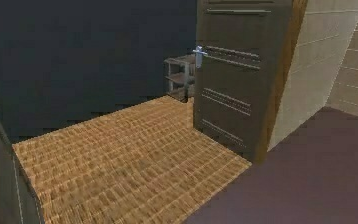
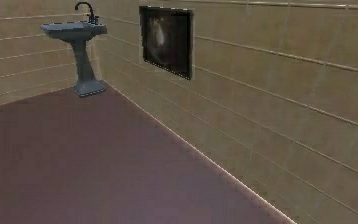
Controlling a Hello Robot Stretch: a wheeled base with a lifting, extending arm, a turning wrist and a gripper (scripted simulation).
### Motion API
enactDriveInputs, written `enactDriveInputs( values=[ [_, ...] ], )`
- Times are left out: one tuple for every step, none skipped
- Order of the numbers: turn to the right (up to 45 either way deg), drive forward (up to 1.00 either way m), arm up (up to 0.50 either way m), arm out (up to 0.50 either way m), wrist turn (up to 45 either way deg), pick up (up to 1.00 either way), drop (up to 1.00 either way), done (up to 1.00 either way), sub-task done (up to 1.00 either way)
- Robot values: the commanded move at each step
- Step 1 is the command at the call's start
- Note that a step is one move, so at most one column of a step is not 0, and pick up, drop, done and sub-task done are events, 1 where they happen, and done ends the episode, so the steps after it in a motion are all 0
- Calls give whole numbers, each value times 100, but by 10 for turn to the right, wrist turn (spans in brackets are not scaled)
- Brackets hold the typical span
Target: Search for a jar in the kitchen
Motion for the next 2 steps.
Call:
enactDriveInputs(
  values=[
    [60,0,0,0,0,0,0,0,0],
    [0,55,0,0,0,0,0,0,0]
  ],
)
